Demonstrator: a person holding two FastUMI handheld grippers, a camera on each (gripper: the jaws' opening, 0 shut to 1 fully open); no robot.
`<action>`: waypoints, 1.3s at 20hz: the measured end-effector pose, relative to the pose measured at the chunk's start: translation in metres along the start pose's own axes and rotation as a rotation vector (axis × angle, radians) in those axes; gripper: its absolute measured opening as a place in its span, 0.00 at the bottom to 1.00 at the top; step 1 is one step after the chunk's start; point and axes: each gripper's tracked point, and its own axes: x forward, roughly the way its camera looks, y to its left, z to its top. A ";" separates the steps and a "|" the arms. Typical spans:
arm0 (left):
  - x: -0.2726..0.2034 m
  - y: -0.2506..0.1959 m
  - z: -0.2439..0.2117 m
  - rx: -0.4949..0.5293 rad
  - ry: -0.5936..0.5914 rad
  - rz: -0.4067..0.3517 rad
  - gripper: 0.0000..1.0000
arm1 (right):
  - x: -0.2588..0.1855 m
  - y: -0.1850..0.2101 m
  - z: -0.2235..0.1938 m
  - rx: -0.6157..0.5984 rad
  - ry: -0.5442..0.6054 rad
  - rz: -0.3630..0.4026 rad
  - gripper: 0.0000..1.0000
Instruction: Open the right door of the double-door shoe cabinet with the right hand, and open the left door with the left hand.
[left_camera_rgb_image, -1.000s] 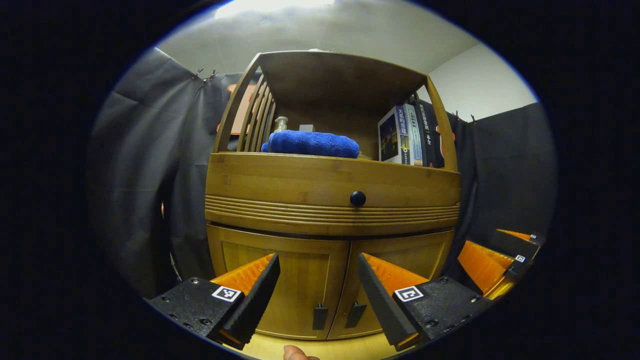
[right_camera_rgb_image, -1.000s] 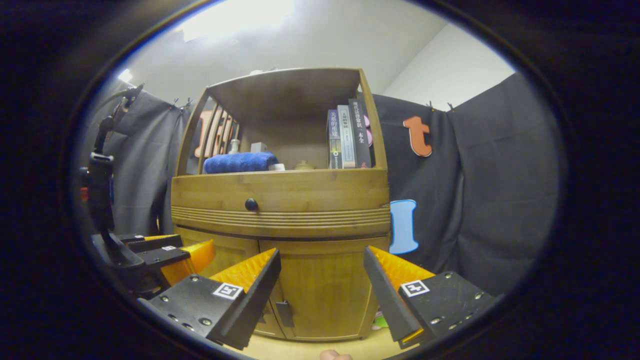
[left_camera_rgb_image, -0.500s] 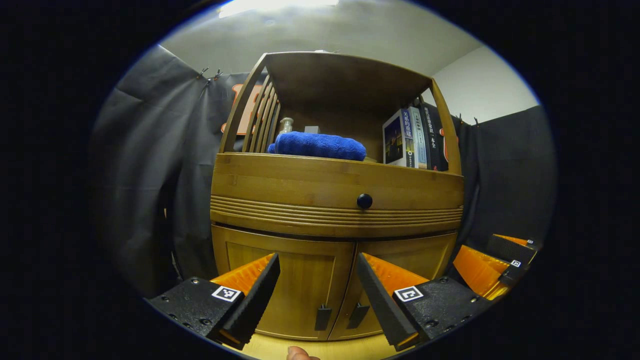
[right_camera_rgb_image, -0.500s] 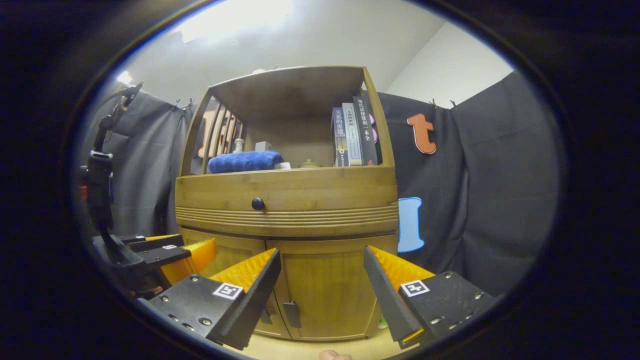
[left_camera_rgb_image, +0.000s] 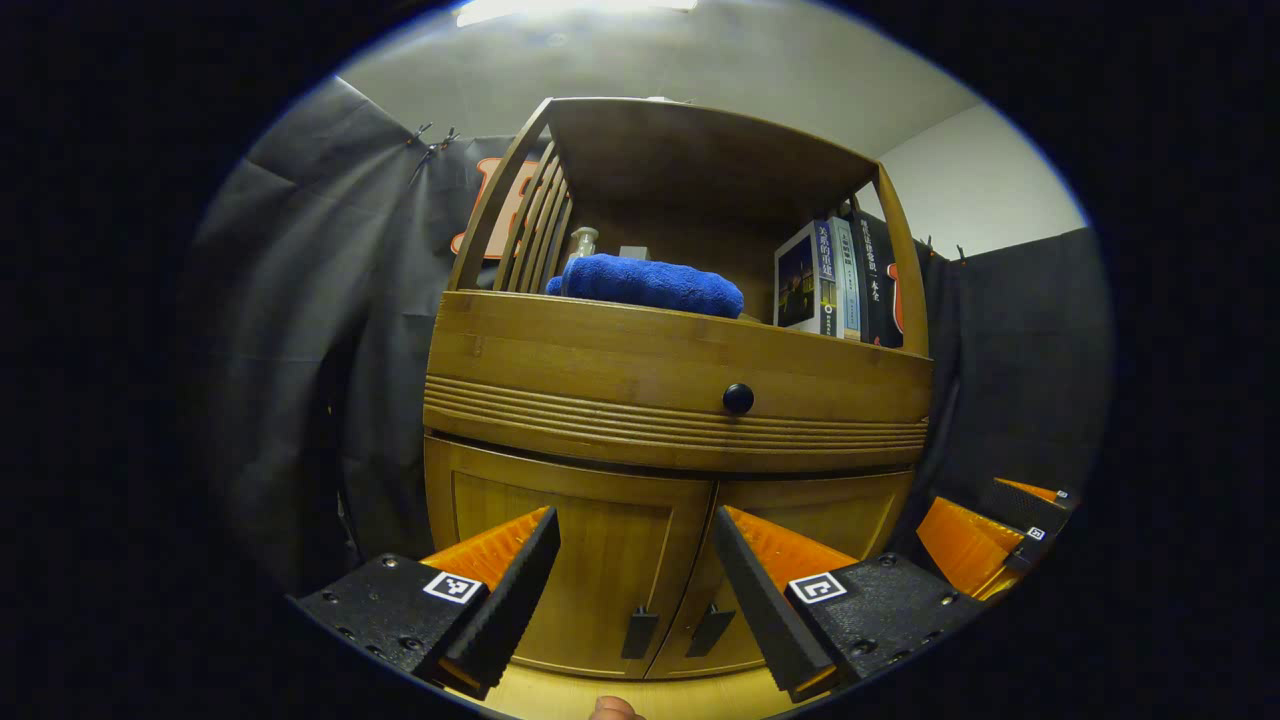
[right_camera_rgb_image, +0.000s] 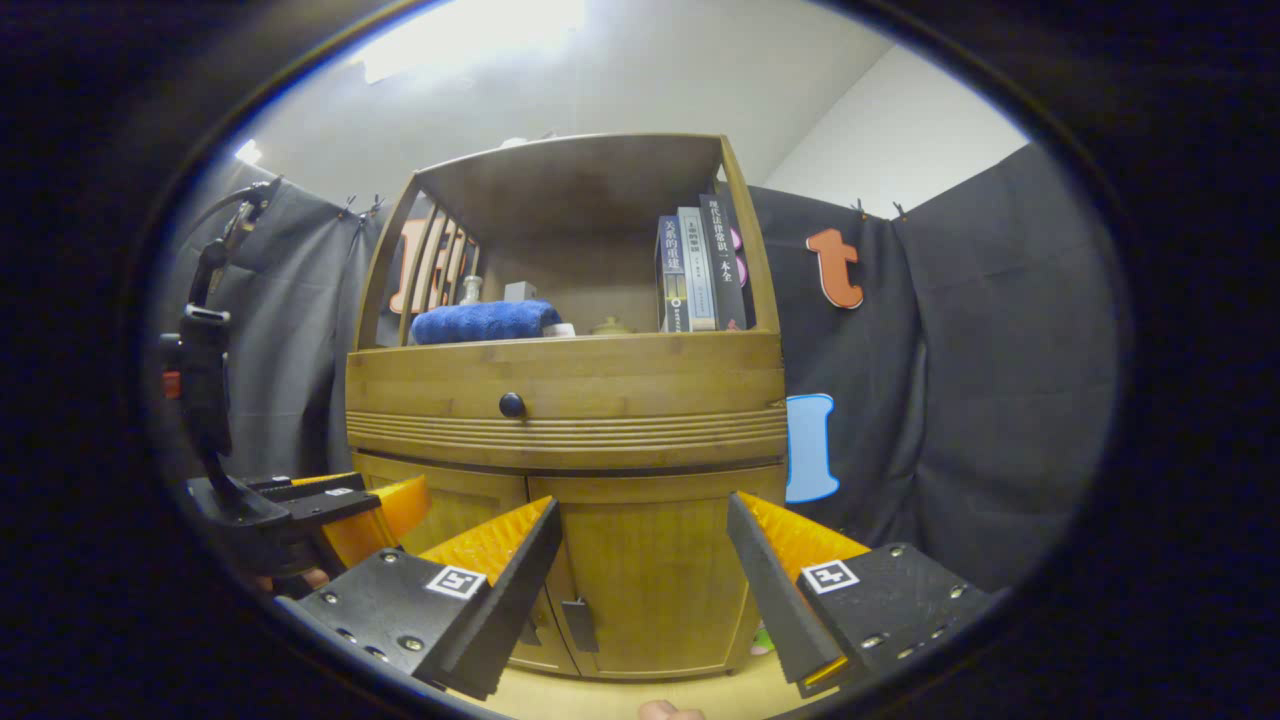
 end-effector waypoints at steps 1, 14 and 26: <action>0.000 -0.002 0.000 -0.001 0.002 -0.007 0.92 | -0.001 0.000 -0.001 -0.005 0.004 -0.003 0.99; 0.002 -0.013 -0.009 0.043 0.030 -0.071 0.96 | 0.010 0.002 -0.014 0.011 0.012 -0.013 0.96; 0.014 0.031 -0.002 0.095 0.019 -0.018 0.96 | 0.072 0.034 -0.106 0.049 0.141 -0.004 0.88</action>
